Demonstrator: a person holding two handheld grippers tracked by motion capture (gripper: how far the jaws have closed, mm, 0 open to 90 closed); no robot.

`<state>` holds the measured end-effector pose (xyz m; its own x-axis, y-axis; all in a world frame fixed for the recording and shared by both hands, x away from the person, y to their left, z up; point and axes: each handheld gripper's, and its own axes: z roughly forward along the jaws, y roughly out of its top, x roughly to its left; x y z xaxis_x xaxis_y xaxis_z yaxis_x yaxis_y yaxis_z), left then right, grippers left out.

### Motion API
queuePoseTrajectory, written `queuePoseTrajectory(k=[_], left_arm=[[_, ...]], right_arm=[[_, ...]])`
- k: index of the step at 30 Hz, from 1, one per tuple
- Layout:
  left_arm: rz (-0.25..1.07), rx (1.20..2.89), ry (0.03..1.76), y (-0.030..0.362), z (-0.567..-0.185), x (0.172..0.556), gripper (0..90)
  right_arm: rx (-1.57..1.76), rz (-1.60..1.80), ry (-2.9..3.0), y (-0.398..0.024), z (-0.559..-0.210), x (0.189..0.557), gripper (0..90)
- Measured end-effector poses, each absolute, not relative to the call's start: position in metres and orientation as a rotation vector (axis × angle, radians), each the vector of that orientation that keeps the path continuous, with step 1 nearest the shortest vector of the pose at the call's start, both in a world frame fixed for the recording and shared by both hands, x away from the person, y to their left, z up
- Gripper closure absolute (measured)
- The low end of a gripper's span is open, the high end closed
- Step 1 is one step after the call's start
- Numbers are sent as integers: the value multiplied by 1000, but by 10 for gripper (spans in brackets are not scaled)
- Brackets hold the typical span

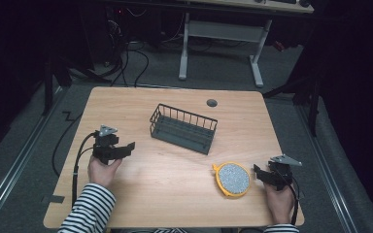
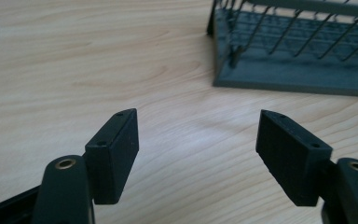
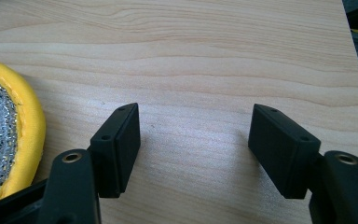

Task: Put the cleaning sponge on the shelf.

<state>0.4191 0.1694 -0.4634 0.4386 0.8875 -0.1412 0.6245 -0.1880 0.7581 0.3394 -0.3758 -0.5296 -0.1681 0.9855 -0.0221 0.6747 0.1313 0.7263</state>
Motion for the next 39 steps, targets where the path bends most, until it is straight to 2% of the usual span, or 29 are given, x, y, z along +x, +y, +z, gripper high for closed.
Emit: queuePoseTrajectory(k=[5, 12, 22, 32, 39], left_arm=[[376, 1902, 1241, 150, -449, 431, 298], [420, 1944, 1176, 120, -430, 446, 272], [409, 1989, 1208, 91, -421, 481, 258], [438, 2041, 1276, 74, -427, 514, 340], [444, 2065, 1325, 76, -436, 528, 445]], right_arm=[[1594, 800, 1907, -376, -530, 339, 342], [1595, 801, 1907, -376, -530, 339, 341], [1591, 801, 1909, -376, -530, 339, 341], [1592, 804, 1909, -375, -530, 339, 341], [1592, 803, 1909, -375, -530, 339, 341]])
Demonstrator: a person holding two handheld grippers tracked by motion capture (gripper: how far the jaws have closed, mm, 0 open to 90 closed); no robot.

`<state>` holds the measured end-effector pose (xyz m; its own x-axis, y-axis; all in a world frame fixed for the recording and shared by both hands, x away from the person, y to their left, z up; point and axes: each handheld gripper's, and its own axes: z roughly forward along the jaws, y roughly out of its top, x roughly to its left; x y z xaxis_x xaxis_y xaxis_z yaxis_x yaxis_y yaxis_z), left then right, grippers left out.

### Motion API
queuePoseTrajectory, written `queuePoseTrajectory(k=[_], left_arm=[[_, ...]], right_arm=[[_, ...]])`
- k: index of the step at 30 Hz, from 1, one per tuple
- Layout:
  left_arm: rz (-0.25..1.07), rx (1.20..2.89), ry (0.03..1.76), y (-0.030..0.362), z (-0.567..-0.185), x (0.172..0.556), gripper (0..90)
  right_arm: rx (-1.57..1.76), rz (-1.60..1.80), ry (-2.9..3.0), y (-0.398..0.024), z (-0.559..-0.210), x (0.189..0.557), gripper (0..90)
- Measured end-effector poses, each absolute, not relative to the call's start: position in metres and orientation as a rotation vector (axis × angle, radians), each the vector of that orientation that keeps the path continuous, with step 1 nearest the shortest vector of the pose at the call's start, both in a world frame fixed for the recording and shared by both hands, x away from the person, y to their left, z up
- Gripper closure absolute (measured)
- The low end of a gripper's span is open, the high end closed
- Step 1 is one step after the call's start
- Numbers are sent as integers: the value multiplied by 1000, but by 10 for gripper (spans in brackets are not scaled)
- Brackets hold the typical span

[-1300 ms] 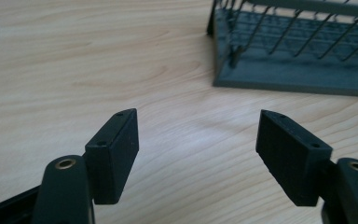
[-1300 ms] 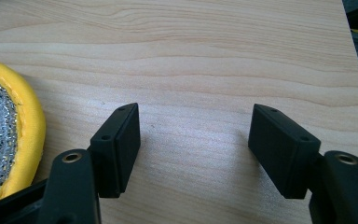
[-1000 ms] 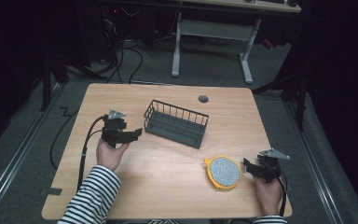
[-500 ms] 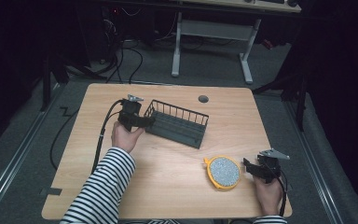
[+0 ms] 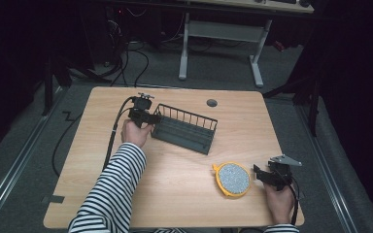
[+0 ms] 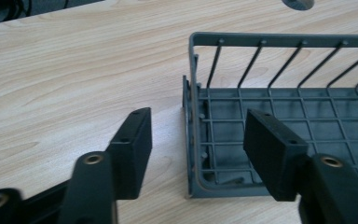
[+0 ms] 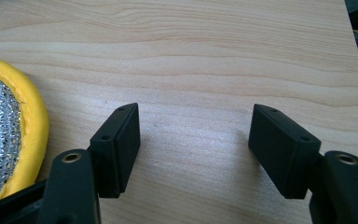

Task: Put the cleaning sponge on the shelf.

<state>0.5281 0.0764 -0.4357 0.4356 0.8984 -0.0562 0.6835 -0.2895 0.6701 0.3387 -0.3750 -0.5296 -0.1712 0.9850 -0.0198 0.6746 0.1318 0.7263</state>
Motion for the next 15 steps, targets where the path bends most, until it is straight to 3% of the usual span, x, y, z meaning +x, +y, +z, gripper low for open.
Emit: queuePoseTrajectory(k=[15], left_arm=[[392, 2119, 1259, 73, -442, 530, 700]], right_arm=[[1591, 804, 1911, -375, -530, 339, 340]])
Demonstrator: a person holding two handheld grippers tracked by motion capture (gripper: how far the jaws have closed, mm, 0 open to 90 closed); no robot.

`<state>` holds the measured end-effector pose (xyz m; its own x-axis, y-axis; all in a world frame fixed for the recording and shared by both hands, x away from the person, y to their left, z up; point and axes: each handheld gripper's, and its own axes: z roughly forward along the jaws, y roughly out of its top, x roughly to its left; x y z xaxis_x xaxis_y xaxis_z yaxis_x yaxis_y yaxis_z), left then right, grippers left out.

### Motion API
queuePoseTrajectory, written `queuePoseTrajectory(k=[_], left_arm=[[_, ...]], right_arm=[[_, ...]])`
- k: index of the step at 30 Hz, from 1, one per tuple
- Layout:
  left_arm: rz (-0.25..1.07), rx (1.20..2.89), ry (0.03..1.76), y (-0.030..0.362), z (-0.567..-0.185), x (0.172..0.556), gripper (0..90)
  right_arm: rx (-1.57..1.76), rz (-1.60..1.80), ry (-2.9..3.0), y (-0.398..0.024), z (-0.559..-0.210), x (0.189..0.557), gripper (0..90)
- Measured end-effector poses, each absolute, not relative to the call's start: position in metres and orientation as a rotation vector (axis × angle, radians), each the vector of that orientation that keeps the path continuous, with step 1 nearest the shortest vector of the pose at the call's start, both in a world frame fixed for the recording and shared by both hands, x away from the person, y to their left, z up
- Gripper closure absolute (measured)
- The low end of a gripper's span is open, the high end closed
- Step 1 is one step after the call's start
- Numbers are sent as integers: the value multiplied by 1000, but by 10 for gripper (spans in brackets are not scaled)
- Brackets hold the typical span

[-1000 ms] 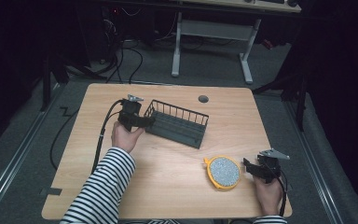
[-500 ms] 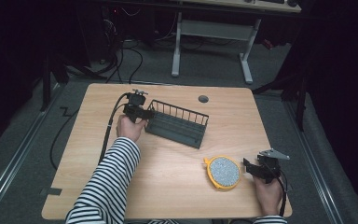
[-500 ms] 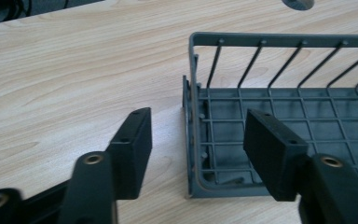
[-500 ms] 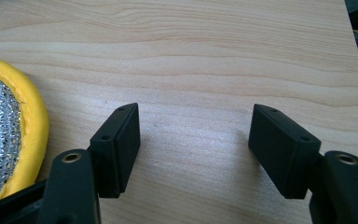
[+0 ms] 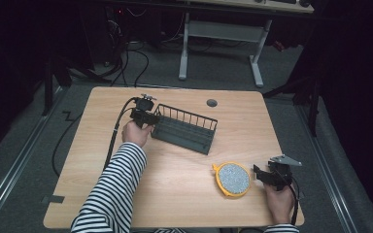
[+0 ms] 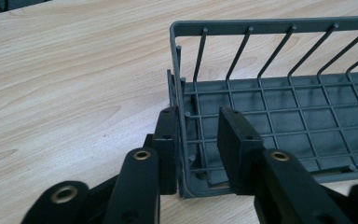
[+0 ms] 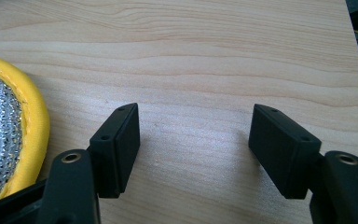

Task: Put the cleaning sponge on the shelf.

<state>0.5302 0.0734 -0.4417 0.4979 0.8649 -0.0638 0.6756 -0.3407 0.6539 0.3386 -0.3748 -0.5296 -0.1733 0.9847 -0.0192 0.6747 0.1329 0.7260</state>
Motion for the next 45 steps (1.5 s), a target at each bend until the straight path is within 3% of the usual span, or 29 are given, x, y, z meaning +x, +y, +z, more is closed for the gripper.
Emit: queuePoseTrajectory(k=[14, 45], left_arm=[[376, 2133, 1223, 84, -443, 524, 806], [348, 2143, 1131, 108, -445, 480, 817]], right_arm=[[1589, 805, 1913, -375, -530, 339, 339], [1588, 806, 1913, -375, -530, 339, 339]])
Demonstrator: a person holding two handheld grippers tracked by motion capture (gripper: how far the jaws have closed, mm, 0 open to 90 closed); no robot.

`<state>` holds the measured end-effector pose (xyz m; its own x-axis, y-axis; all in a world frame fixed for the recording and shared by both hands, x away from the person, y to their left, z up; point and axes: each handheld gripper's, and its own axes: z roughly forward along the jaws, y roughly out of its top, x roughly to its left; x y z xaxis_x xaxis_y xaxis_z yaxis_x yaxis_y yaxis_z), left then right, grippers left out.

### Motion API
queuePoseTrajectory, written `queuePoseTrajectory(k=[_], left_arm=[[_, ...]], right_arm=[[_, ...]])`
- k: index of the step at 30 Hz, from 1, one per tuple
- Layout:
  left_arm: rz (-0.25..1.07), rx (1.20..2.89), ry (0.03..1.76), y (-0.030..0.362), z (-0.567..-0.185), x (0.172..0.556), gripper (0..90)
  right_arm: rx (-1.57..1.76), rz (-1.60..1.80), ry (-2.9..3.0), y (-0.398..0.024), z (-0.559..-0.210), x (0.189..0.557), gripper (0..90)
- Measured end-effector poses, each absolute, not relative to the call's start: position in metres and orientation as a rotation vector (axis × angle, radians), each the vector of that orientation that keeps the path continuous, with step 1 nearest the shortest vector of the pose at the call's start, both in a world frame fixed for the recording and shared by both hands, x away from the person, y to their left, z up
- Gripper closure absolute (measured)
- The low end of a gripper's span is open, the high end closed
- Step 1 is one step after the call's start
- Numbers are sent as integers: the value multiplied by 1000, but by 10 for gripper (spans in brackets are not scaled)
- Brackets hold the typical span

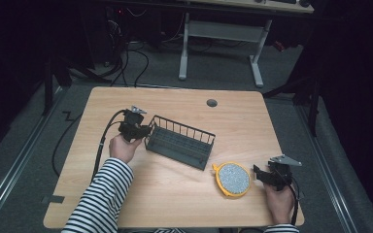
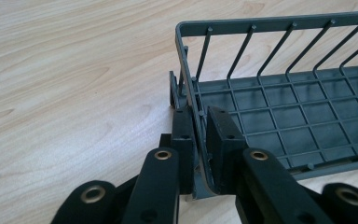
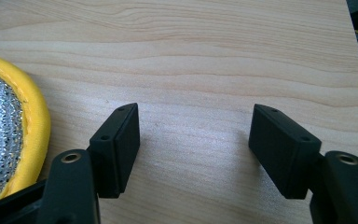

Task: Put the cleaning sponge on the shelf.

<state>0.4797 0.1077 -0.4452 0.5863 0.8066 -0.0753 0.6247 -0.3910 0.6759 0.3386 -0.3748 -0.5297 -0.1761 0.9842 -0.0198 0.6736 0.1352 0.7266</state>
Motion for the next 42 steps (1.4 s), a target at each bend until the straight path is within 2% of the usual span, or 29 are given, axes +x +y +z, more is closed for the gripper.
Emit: queuePoseTrajectory(k=[19, 22, 26, 31, 42], left_arm=[[336, 2144, 1105, 116, -446, 453, 805], [326, 2115, 1108, 119, -443, 452, 754], [311, 2074, 1119, 124, -438, 452, 605], [324, 2048, 1117, 132, -432, 448, 514], [336, 1962, 1144, 160, -428, 434, 450]], right_arm=[[1588, 807, 1914, -375, -530, 339, 339], [1588, 807, 1915, -375, -530, 339, 339], [1588, 807, 1915, -375, -530, 339, 339], [1588, 807, 1915, -375, -530, 339, 339], [1588, 807, 1915, -375, -530, 339, 339]])
